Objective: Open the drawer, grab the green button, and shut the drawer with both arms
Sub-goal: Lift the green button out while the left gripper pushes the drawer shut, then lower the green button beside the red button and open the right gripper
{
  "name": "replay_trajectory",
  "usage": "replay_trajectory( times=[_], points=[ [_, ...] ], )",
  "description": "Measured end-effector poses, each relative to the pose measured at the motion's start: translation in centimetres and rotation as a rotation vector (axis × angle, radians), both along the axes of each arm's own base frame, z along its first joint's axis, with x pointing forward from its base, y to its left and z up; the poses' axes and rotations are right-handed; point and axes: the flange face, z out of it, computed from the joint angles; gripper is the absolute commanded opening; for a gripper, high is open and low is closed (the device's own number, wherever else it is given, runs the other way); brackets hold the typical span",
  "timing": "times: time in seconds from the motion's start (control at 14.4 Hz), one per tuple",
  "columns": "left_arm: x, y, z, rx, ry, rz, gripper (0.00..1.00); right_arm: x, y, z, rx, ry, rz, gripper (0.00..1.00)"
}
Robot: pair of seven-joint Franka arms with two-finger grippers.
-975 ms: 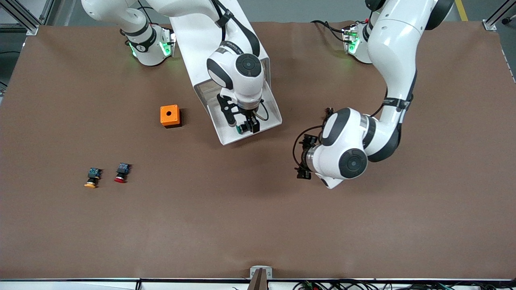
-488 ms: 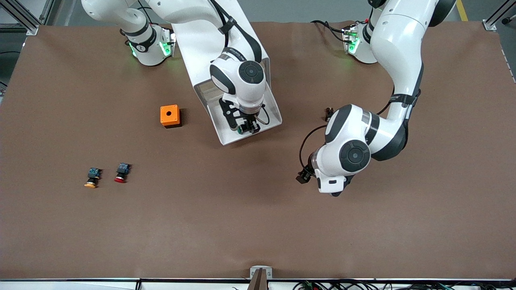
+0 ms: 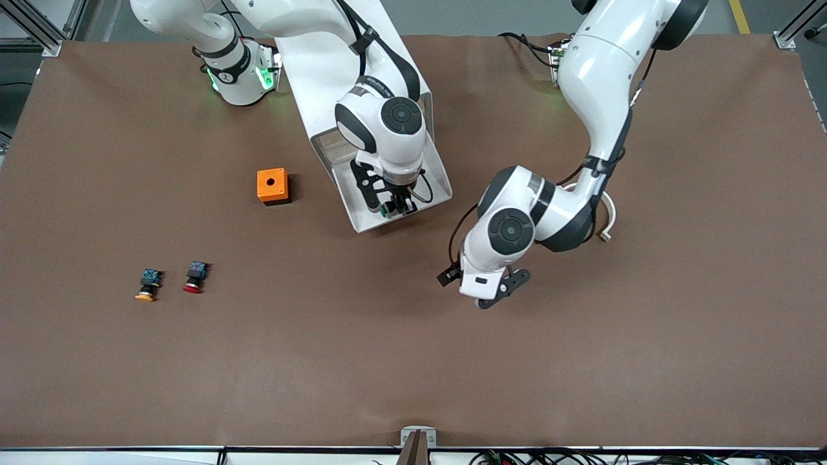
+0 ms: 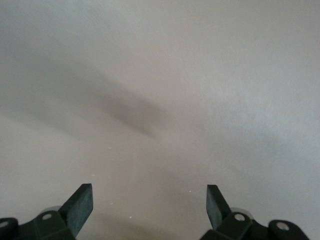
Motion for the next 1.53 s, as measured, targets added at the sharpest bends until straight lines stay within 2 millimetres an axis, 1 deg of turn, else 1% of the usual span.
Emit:
replay_trajectory(
  times=[0.14, 0.21, 0.35, 0.49, 0.63, 0.7, 0.84, 0.91, 1.04, 1.11, 1.25, 1.32, 1.39, 1.53],
  points=[
    [-1.6, -1.2, -2.2, 0.003, 0.023, -0.010, 1.00, 1.9, -2.1, 1.5, -0.044, 0.050, 0.083, 0.00],
    [-2.5, -1.8, -3.1, 0.001, 0.048, -0.008, 1.00, 3.1, -3.8, 2.3, -0.058, 0.077, 0.133, 0.00],
    [-4.9, -3.3, -4.5, 0.006, 0.097, 0.007, 1.00, 6.5, -8.6, 3.9, -0.060, 0.119, 0.246, 0.00],
    [-7.8, -5.7, -5.5, 0.021, 0.137, 0.035, 1.00, 10.3, -14.2, 5.1, -0.037, 0.134, 0.363, 0.00],
    [-10.9, -8.5, -5.6, 0.028, 0.167, 0.064, 1.00, 13.4, -19.5, 5.4, -0.011, 0.133, 0.494, 0.00],
    [-12.4, -9.8, -5.5, 0.027, 0.183, 0.075, 1.00, 14.7, -21.9, 5.2, 0.000, 0.124, 0.556, 0.00],
    [-14.8, -11.7, -5.3, 0.027, 0.216, 0.091, 1.00, 16.2, -26.2, 3.9, 0.016, 0.102, 0.669, 0.00],
    [-16.1, -12.4, -5.3, 0.030, 0.235, 0.098, 1.00, 16.5, -28.2, 2.8, 0.021, 0.088, 0.723, 0.00],
    [-18.7, -13.5, -5.5, 0.045, 0.268, 0.113, 1.00, 16.2, -32.0, 0.1, 0.026, 0.063, 0.796, 0.00],
    [-20.0, -14.2, -5.7, 0.055, 0.282, 0.119, 1.00, 15.7, -33.8, -1.2, 0.027, 0.051, 0.821, 0.00],
    [-22.8, -15.6, -6.0, 0.078, 0.297, 0.126, 1.00, 14.1, -37.0, -3.8, 0.024, 0.010, 0.862, 0.00],
    [-24.0, -16.3, -6.2, 0.089, 0.300, 0.126, 1.00, 13.1, -38.1, -4.9, 0.020, -0.019, 0.876, 0.00],
    [-24.8, -16.7, -6.3, 0.100, 0.291, 0.119, 1.00, 12.2, -39.0, -5.9, 0.016, -0.041, 0.888, 0.00],
    [-24.8, -16.6, -6.3, 0.106, 0.285, 0.122, 1.00, 11.0, -40.3, -7.3, 0.014, -0.045, 0.911, 0.00]
  ],
)
